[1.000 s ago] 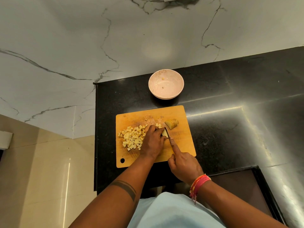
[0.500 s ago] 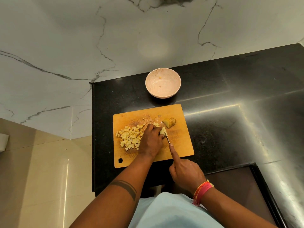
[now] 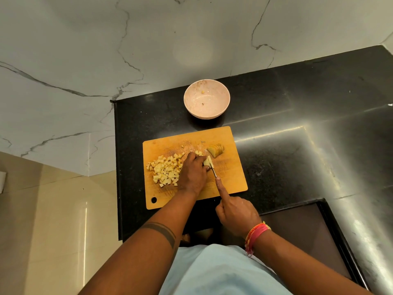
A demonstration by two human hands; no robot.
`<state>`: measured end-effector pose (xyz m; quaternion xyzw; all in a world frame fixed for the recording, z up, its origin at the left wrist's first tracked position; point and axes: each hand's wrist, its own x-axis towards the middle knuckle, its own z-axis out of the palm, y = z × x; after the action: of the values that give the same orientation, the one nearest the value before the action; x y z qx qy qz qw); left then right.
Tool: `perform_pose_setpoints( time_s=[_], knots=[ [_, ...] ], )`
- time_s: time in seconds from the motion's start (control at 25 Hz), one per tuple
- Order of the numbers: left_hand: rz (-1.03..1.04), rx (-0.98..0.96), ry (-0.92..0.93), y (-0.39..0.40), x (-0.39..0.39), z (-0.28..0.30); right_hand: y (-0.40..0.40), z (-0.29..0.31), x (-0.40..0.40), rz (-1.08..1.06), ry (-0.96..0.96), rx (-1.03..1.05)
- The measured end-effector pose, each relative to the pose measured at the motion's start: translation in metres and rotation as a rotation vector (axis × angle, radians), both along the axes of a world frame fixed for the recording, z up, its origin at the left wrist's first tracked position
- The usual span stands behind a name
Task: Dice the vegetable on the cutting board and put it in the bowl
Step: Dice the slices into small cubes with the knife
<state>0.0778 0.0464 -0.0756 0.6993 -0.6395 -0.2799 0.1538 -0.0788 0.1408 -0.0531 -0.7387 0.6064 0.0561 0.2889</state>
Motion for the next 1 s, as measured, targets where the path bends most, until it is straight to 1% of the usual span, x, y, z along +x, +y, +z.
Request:
perform_pose_setpoints(
  time_s=[0.2, 0.32, 0.36, 0.6, 0.76, 0.88, 1.0],
  knots=[
    [0.038, -0.001, 0.033, 0.004, 0.001, -0.003, 0.0, 0.005, 0.007, -0.081, 0.018, -0.006],
    [0.046, 0.001, 0.055, 0.002, 0.002, -0.008, -0.002, 0.005, 0.012, -0.187, -0.077, 0.034],
    [0.038, 0.0, 0.05, 0.001, 0.002, -0.007, -0.001, 0.005, 0.014, -0.206, -0.082, 0.028],
    [0.063, 0.031, 0.023, 0.001, -0.003, 0.002, 0.007, 0.007, 0.013, -0.147, -0.052, 0.047],
    [0.134, 0.04, 0.027, 0.001, -0.007, 0.005, 0.014, 0.015, 0.002, -0.128, -0.131, 0.086],
    [0.166, 0.012, 0.033, 0.001, -0.009, 0.003, 0.0, 0.018, 0.005, -0.123, -0.182, -0.016],
    [0.201, 0.02, 0.032, 0.001, -0.009, 0.005, -0.02, 0.017, 0.012, -0.08, -0.154, -0.092]
  ],
)
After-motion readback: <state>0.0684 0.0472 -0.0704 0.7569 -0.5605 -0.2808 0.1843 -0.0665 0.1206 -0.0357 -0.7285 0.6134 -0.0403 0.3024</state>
